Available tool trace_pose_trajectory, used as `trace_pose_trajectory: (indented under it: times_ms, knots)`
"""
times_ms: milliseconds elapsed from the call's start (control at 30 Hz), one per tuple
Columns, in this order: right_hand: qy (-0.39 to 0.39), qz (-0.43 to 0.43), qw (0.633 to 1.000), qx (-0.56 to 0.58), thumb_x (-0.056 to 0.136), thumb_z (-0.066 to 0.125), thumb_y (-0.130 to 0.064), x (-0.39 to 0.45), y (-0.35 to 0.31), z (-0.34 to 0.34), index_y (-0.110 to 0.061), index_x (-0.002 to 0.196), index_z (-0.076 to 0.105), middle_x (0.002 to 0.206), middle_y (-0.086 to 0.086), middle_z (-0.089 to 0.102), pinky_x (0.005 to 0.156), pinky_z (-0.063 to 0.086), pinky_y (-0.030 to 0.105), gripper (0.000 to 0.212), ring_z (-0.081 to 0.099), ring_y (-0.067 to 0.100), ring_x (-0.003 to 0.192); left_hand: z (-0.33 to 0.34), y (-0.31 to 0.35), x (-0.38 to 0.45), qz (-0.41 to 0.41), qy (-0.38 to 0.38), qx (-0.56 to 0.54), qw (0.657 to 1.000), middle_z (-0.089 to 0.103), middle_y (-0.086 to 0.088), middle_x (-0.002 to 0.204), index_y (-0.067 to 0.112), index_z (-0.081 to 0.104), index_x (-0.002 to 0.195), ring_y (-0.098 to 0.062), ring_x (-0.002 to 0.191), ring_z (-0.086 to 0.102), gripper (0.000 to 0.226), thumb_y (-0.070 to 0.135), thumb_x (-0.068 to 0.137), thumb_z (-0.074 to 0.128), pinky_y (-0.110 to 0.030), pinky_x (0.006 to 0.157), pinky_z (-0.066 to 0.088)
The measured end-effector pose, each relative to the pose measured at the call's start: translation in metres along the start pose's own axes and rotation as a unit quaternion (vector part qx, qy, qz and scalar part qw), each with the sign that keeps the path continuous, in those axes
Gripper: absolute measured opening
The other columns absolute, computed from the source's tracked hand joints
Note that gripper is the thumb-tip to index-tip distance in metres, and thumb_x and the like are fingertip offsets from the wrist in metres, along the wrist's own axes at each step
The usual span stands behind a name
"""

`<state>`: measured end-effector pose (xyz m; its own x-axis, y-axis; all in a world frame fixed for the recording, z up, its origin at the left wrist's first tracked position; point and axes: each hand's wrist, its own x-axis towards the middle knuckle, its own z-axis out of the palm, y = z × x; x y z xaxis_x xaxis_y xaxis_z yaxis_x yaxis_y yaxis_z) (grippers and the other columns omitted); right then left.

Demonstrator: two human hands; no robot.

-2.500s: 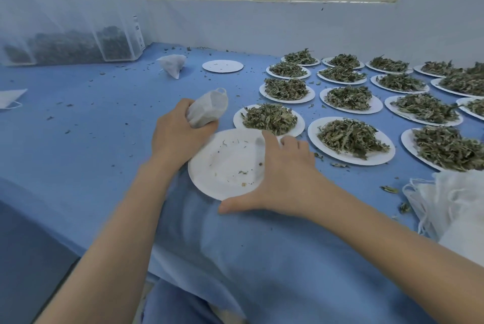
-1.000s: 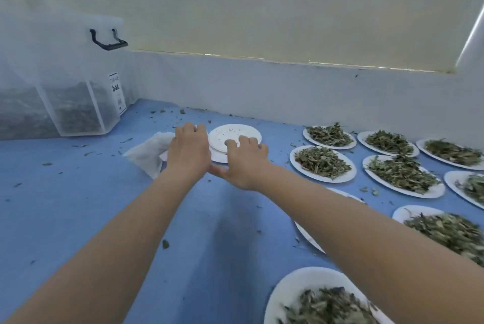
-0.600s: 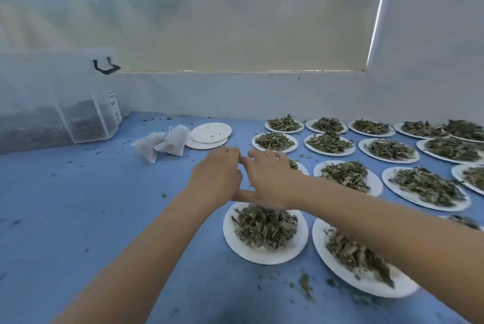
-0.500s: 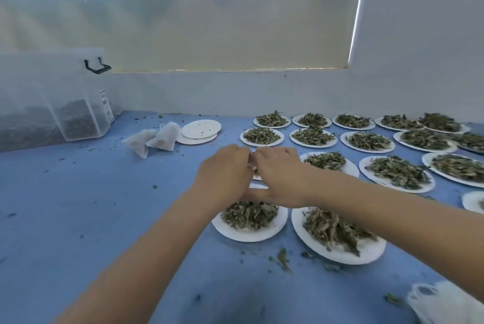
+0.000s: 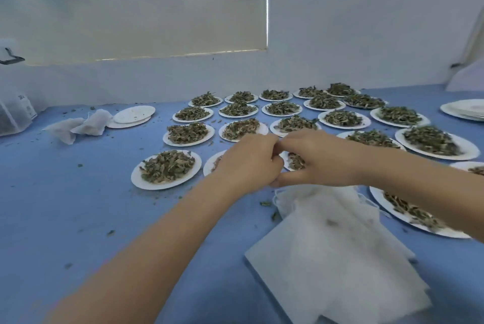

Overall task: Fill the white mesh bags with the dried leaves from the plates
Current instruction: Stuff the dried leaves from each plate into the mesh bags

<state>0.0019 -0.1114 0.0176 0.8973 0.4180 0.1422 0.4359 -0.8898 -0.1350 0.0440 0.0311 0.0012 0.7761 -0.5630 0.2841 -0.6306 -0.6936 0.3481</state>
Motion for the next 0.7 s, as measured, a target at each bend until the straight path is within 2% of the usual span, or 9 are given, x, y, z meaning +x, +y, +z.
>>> trace_pose_trajectory:
  times_ms: [133, 233, 367, 467, 533, 600, 700]
  knots:
    - [0.023, 0.020, 0.999, 0.012, 0.079, 0.058, -0.057, -0.031, 0.014, 0.008, -0.029, 0.117, 0.055, 0.115, -0.005, 0.055, 0.095, 0.038, 0.032, 0.047, 0.046, 0.013, 0.108, 0.016, 0.006, -0.010, 0.025, 0.002, -0.016, 1.000, 0.054, 0.008, 0.083, 0.022, 0.052, 0.093, -0.012, 0.076, 0.052, 0.009, 0.019, 0.086, 0.047, -0.035, 0.068, 0.047]
    - [0.025, 0.036, 0.999, 0.011, 0.078, 0.056, -0.061, -0.047, 0.022, 0.013, -0.033, 0.107, 0.056, 0.115, -0.010, 0.052, 0.093, 0.038, 0.025, 0.040, 0.045, 0.006, 0.108, 0.021, 0.004, -0.022, 0.003, -0.025, -0.050, 0.998, 0.056, 0.011, 0.080, 0.027, 0.053, 0.087, -0.005, 0.074, 0.052, 0.004, 0.028, 0.085, 0.049, -0.031, 0.068, 0.047]
    - [0.033, 0.035, 0.999, 0.007, 0.078, 0.057, -0.059, -0.059, 0.027, 0.018, -0.033, 0.098, 0.060, 0.118, -0.010, 0.050, 0.092, 0.036, 0.022, 0.033, 0.041, 0.000, 0.104, 0.030, 0.007, -0.034, -0.012, -0.087, -0.050, 0.995, 0.060, 0.008, 0.084, 0.026, 0.056, 0.080, -0.011, 0.076, 0.057, 0.011, 0.036, 0.081, 0.051, -0.036, 0.073, 0.052]
    - [0.045, 0.032, 0.998, 0.009, 0.081, 0.057, -0.056, -0.060, 0.027, 0.018, -0.032, 0.099, 0.062, 0.120, -0.009, 0.051, 0.095, 0.038, 0.024, 0.030, 0.043, 0.001, 0.106, 0.036, 0.006, -0.039, -0.029, -0.121, -0.061, 0.990, 0.061, 0.005, 0.085, 0.027, 0.055, 0.082, -0.012, 0.074, 0.057, 0.023, 0.048, 0.074, 0.057, -0.038, 0.074, 0.051]
    - [0.053, 0.029, 0.998, 0.016, 0.083, 0.057, -0.052, -0.061, 0.024, 0.017, -0.031, 0.101, 0.063, 0.119, -0.008, 0.052, 0.096, 0.038, 0.025, 0.028, 0.046, 0.004, 0.108, 0.040, 0.004, -0.042, -0.041, -0.136, -0.087, 0.986, 0.060, 0.005, 0.083, 0.029, 0.051, 0.083, -0.011, 0.074, 0.055, 0.034, 0.055, 0.066, 0.063, -0.034, 0.070, 0.049]
    - [0.067, 0.018, 0.997, 0.022, 0.085, 0.059, -0.047, -0.060, 0.022, 0.015, -0.029, 0.103, 0.063, 0.117, -0.005, 0.054, 0.095, 0.036, 0.023, 0.026, 0.048, 0.007, 0.109, 0.044, 0.002, -0.045, -0.041, -0.141, -0.135, 0.980, 0.060, 0.007, 0.076, 0.028, 0.049, 0.086, -0.006, 0.067, 0.052, 0.038, 0.050, 0.067, 0.073, -0.026, 0.062, 0.042]
    - [0.073, 0.014, 0.997, 0.023, 0.086, 0.059, -0.044, -0.057, 0.019, 0.012, -0.026, 0.107, 0.063, 0.116, -0.003, 0.055, 0.092, 0.034, 0.019, 0.028, 0.048, 0.008, 0.108, 0.046, -0.002, -0.047, -0.037, -0.125, -0.198, 0.971, 0.056, 0.014, 0.063, 0.024, 0.048, 0.095, 0.001, 0.052, 0.045, 0.038, 0.031, 0.071, 0.077, -0.017, 0.056, 0.036]
